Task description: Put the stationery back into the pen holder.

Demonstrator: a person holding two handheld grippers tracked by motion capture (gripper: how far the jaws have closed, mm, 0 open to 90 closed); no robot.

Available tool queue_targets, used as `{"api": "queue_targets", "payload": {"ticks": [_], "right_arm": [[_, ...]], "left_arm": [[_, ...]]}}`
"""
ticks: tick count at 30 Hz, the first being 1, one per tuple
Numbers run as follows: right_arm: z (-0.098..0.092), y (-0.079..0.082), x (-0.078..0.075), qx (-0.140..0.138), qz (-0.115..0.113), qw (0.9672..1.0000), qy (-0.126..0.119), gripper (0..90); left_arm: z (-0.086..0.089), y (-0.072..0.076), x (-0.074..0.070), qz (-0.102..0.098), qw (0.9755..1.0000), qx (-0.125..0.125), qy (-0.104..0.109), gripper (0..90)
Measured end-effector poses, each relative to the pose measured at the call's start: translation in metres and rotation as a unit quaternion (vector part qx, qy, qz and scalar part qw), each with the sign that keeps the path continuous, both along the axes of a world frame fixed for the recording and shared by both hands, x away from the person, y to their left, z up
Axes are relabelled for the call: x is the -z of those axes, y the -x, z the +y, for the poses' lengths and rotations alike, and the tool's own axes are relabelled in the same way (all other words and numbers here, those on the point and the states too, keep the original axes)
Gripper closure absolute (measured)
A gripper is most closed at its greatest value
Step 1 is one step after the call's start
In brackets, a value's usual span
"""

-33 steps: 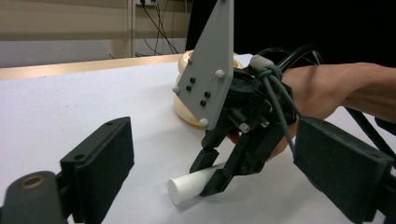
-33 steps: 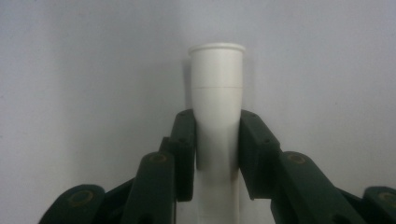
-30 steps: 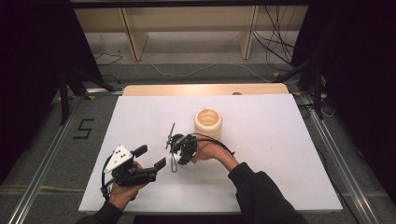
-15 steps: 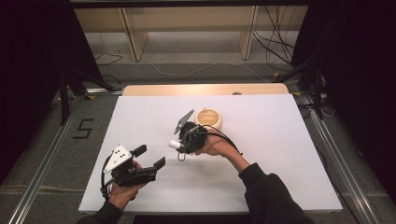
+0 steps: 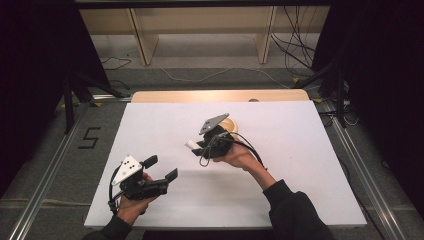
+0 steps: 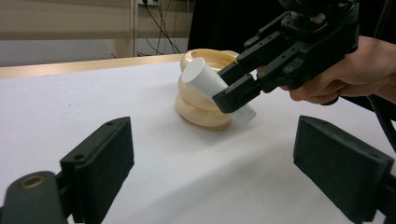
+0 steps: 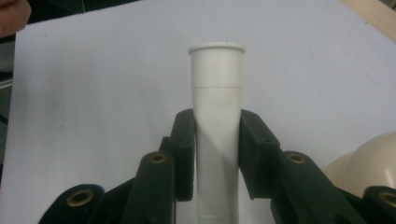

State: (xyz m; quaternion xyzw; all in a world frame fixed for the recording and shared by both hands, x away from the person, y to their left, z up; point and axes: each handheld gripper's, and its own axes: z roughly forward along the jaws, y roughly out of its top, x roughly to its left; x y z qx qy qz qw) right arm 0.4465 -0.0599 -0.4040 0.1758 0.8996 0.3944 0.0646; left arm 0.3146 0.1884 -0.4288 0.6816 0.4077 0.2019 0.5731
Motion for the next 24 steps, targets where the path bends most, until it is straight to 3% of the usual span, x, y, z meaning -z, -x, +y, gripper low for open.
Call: {"api": "queue_targets", "payload": {"ticks": [11, 24], "right_arm": [[-0.023, 0.004, -0.009, 0.034, -0.008, 0.9967, -0.074, 69.3], [-0.042, 0.003, -0.024, 0.065, -0.029, 0.9915, -0.108, 69.3]], "left_arm": [[-0.001, 0.000, 0.000, 0.002, 1.0000, 0.001, -0.002, 11.6], [-0.002, 0.000, 0.001, 0.004, 1.0000, 0.007, -0.004, 11.6]]}}
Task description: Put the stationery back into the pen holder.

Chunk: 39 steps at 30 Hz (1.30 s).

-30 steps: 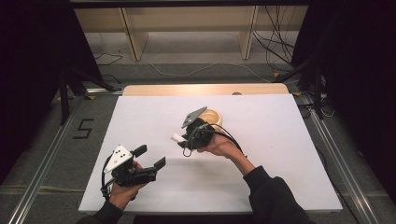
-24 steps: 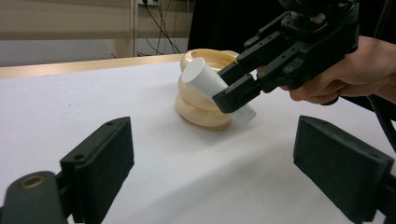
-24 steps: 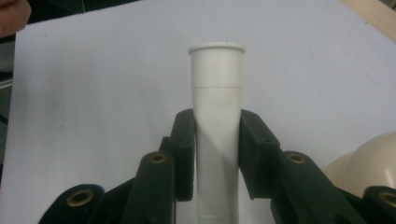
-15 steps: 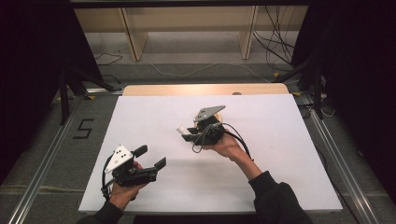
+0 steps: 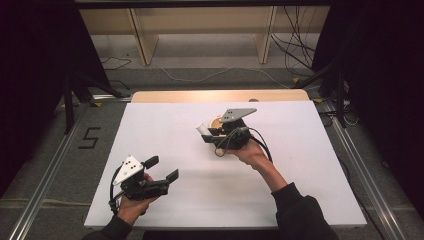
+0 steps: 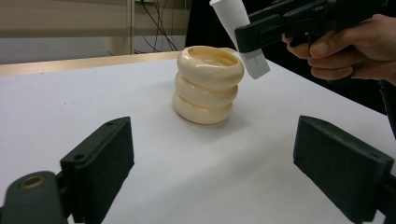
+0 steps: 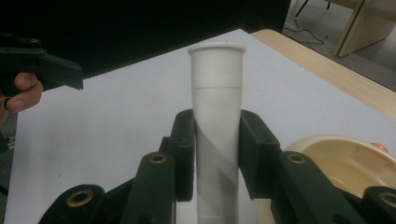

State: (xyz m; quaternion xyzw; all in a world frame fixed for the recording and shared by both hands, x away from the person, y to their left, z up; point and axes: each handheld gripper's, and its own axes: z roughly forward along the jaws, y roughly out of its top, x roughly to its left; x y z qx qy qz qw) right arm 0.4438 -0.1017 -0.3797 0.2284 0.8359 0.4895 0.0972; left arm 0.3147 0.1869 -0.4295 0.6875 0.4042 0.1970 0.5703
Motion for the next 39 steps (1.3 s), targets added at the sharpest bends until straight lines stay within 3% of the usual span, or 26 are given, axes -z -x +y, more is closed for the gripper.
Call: {"api": "queue_targets", "payload": {"ticks": [17, 28, 39], "right_arm": [[-0.020, -0.010, -0.010, 0.051, -0.015, 0.9978, -0.039, 69.3], [-0.038, -0.020, -0.013, 0.097, -0.026, 0.9929, -0.063, 69.3], [-0.048, -0.030, -0.006, 0.128, -0.022, 0.9894, -0.066, 69.3]], "left_arm": [[-0.001, 0.000, 0.000, 0.000, 1.0000, 0.000, 0.002, 11.6], [0.000, 0.000, 0.000, 0.000, 1.0000, 0.001, 0.000, 11.6], [0.000, 0.000, 0.000, 0.000, 1.0000, 0.001, -0.001, 11.6]]}}
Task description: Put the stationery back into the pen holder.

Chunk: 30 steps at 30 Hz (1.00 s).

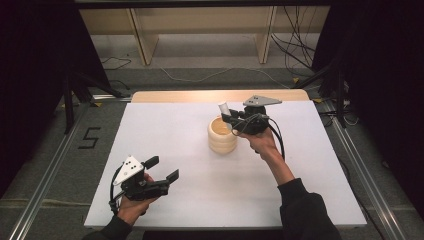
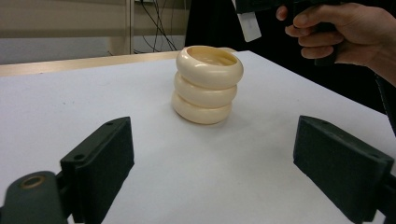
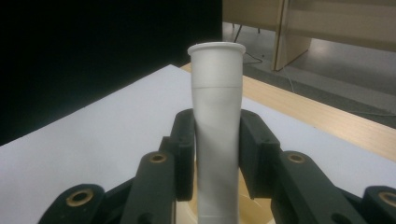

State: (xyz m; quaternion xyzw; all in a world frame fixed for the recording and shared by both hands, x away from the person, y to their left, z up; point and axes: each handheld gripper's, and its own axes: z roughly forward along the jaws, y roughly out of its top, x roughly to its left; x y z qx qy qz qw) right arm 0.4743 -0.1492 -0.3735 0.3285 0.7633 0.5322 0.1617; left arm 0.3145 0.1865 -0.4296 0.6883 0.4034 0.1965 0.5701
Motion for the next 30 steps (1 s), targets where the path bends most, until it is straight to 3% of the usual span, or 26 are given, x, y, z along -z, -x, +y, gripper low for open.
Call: {"api": "queue_targets", "payload": {"ticks": [16, 30], "right_arm": [[0.007, -0.014, 0.020, 0.020, 0.012, 0.9997, -0.003, 69.2], [0.010, -0.018, 0.030, 0.028, 0.020, 0.9994, 0.003, 69.1]], "left_arm": [[0.000, 0.000, 0.000, 0.000, 1.0000, 0.000, 0.000, 11.6], [0.000, 0.000, 0.000, 0.000, 1.0000, 0.001, -0.001, 11.7]]}}
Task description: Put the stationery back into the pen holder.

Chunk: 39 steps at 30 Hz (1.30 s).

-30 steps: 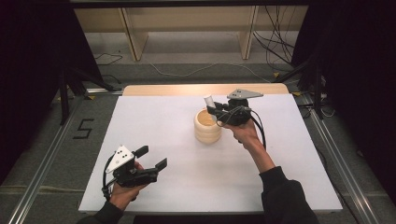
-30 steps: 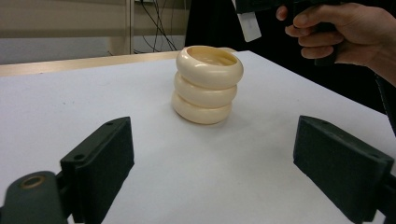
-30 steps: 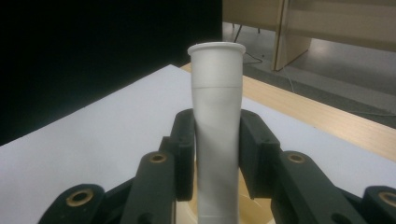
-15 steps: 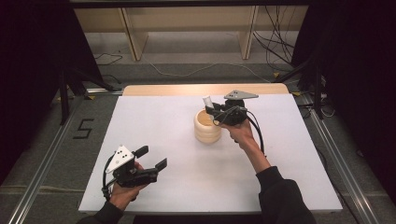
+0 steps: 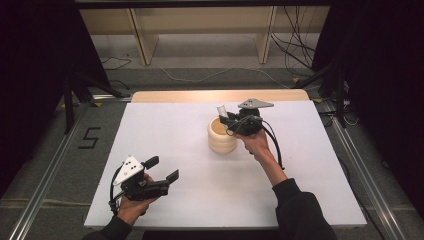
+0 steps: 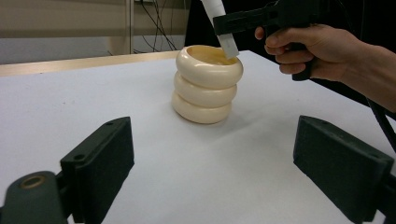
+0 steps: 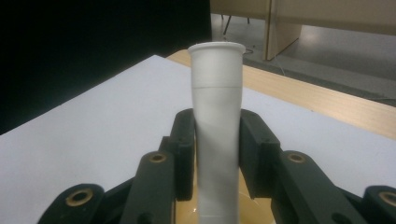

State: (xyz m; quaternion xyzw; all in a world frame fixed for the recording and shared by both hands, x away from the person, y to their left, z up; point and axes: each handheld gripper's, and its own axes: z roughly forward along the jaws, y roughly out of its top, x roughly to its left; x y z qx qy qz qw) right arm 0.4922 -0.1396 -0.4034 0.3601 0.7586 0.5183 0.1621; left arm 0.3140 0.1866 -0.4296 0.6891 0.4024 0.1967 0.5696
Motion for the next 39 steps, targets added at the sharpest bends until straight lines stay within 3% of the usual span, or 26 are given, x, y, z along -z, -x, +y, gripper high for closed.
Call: {"api": "queue_targets", "payload": {"ticks": [18, 39], "right_arm": [[0.003, -0.004, 0.011, 0.007, 0.010, 0.9998, 0.014, 68.9], [0.005, -0.003, 0.022, 0.014, 0.025, 0.9984, 0.048, 68.0]], "left_arm": [[0.000, 0.000, 0.000, 0.000, 1.0000, 0.000, 0.000, 11.7], [0.000, 0.000, -0.001, -0.002, 1.0000, -0.001, 0.001, 11.7]]}}
